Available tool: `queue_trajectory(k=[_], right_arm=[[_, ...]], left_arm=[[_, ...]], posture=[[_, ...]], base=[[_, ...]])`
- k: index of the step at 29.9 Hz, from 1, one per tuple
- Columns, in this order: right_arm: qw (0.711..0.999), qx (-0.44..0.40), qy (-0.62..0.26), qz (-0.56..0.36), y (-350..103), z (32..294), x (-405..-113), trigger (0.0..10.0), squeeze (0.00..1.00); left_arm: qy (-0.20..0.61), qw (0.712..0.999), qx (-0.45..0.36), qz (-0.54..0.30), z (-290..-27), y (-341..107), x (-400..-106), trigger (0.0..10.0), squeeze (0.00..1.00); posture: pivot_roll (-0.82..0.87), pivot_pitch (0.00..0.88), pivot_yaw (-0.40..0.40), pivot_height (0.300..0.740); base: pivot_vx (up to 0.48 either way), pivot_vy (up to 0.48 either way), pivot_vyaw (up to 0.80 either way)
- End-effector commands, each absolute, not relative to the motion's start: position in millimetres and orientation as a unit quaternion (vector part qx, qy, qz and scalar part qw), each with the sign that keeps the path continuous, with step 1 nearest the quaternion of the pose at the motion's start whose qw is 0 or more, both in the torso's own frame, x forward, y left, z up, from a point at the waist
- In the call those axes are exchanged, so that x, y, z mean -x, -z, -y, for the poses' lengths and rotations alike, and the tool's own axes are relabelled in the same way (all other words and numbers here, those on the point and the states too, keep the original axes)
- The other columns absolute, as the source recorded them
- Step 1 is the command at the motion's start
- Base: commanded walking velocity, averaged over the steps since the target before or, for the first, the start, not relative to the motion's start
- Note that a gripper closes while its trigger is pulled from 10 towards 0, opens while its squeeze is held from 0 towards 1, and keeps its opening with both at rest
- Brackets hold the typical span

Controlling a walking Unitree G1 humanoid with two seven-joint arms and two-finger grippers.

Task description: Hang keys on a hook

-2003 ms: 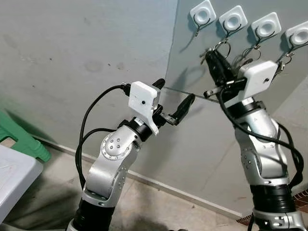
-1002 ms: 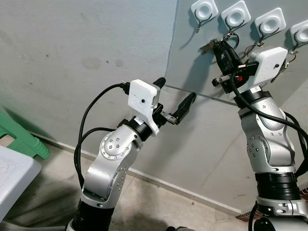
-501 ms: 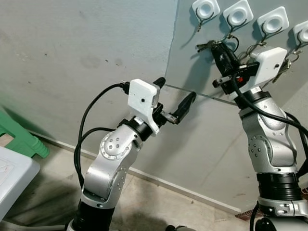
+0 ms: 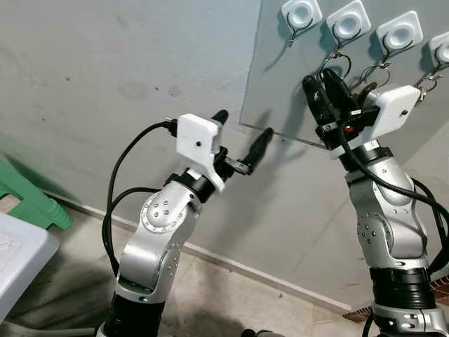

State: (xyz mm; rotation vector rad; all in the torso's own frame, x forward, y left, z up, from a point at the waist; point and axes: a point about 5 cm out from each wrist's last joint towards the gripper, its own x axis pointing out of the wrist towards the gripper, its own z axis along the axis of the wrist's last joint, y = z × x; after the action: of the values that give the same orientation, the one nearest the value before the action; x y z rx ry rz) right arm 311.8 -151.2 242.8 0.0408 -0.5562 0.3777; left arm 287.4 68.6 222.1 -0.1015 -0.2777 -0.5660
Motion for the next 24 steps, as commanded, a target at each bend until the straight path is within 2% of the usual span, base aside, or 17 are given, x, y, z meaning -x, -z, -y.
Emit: queue_trajectory(k=[1, 3, 12, 18, 21, 24], right_arm=[[0.962, -0.021, -0.16, 0.222, -216, 155, -313, 10.0, 0.0], [0.956, -0.034, -0.152, 0.247, -217, 155, -310, 10.0, 0.0], [0.965, -0.054, -0.141, 0.214, -199, 151, -304, 10.0, 0.0], [0.975, -0.056, -0.113, 0.184, -178, 157, -301, 10.0, 0.0], [0.982, -0.06, -0.089, 0.156, -161, 164, -300, 10.0, 0.0], [0.987, -0.06, -0.072, 0.134, -150, 170, -298, 10.0, 0.0]], left_arm=[[0.264, 0.954, 0.054, 0.134, -72, -219, -288, 10.0, 0.0], [0.26, 0.954, 0.058, 0.134, -72, -219, -287, 10.0, 0.0], [0.237, 0.962, 0.056, 0.124, -77, -208, -286, 10.0, 0.0], [0.191, 0.975, 0.063, 0.097, -90, -185, -289, 10.0, 0.0], [0.145, 0.984, 0.042, 0.091, -106, -164, -289, 10.0, 0.0], [0.113, 0.99, 0.072, 0.054, -117, -145, -289, 10.0, 0.0]], posture=[[-0.01, 0.125, -0.075, 0.74], [-0.01, 0.123, -0.076, 0.74], [-0.01, 0.125, -0.073, 0.74], [-0.01, 0.129, -0.064, 0.74], [-0.01, 0.126, -0.06, 0.74], [-0.01, 0.121, -0.057, 0.74]], base=[[0.0, 0.0, 0.0], [0.0, 0.0, 0.0], [0.0, 0.0, 0.0], [0.0, 0.0, 0.0], [0.0, 0.0, 0.0], [0.0, 0.0, 0.0]])
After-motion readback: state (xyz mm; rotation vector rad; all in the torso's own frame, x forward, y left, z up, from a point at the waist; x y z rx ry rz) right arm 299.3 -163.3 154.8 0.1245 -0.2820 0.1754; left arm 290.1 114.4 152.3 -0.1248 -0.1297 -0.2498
